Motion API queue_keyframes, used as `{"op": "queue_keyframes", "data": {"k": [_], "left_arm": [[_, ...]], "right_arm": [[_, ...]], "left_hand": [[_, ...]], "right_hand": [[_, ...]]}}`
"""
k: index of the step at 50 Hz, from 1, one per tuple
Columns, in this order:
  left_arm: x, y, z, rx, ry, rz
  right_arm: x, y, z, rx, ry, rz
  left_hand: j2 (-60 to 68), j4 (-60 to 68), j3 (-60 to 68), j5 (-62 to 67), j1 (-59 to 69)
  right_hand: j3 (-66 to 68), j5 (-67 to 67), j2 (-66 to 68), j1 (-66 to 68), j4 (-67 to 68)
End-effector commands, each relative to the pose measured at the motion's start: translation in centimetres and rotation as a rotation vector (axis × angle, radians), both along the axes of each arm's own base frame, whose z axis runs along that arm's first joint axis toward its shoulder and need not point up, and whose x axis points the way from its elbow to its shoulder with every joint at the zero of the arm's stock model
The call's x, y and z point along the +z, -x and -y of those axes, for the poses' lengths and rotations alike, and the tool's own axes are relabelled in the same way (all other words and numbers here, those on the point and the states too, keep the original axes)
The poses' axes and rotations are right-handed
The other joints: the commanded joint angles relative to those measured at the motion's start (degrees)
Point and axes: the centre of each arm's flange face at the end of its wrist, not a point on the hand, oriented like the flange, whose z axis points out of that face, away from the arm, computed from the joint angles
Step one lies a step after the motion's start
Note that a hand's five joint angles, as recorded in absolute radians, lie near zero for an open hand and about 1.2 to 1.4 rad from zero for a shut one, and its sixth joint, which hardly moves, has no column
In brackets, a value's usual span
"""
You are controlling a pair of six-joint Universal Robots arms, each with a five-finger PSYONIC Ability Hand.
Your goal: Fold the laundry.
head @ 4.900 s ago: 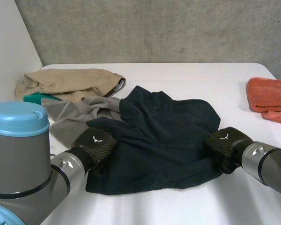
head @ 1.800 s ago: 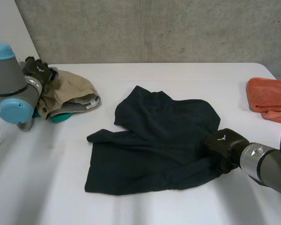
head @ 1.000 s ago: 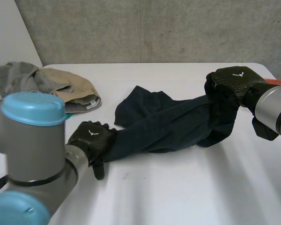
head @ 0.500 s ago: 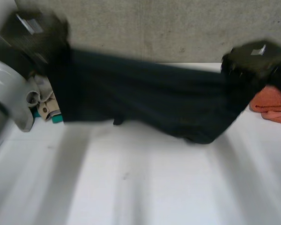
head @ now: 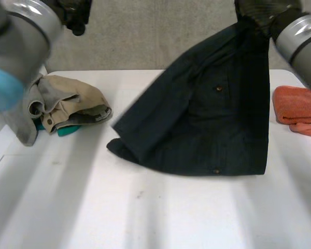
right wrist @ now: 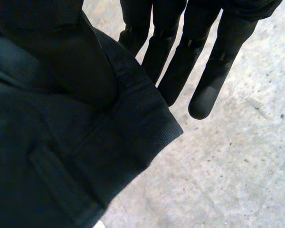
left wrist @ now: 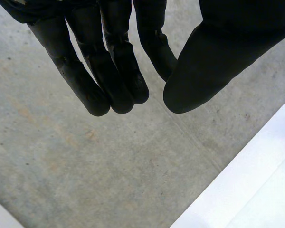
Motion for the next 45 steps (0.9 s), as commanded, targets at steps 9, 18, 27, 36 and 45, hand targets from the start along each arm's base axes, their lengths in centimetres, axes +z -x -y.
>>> {"op": "queue_keyframes", "data": {"k": [9, 18, 27, 36, 45], "left_arm": [[-6.0, 0.8, -5.8, 0.064, -0.382, -0.074], [-11.0, 1.2, -7.2, 0.006, -0.546, -0.187], [-16.4, 2.5, -5.2, -0.003, -0.689, -0.172], [-19.0, 4.4, -5.4, -0.035, -0.793, -0.206], [-15.6, 2.2, -5.2, 0.07, -0.771, -0.281]], "right_arm": [[-2.8, -0.6, -7.3, 0.018, -0.202, -0.167], [-1.7, 0.3, -10.3, 0.034, -0.197, -0.123], [1.9, 0.8, -13.6, 0.087, -0.134, -0.021], [3.7, 0.9, -15.6, 0.114, -0.089, 0.015], [1.7, 1.7, -12.7, 0.048, -0.149, -0.016]], "left_hand": [[-58.0, -58.0, -57.6, -57.1, -56.8], [-58.0, -58.0, -57.6, -57.1, -56.8], [-58.0, -58.0, -57.6, -57.1, -56.8], [-47.2, -47.2, -46.8, -46.3, -46.0], [12.0, 12.0, 12.4, 12.9, 13.2]], "right_hand": [[11.9, 12.4, 12.7, 14.8, 11.6], [11.9, 12.4, 12.7, 14.8, 11.6], [11.9, 12.4, 12.7, 14.8, 11.6], [11.9, 12.4, 12.7, 14.8, 11.6], [11.9, 12.4, 12.7, 14.8, 11.6]]}}
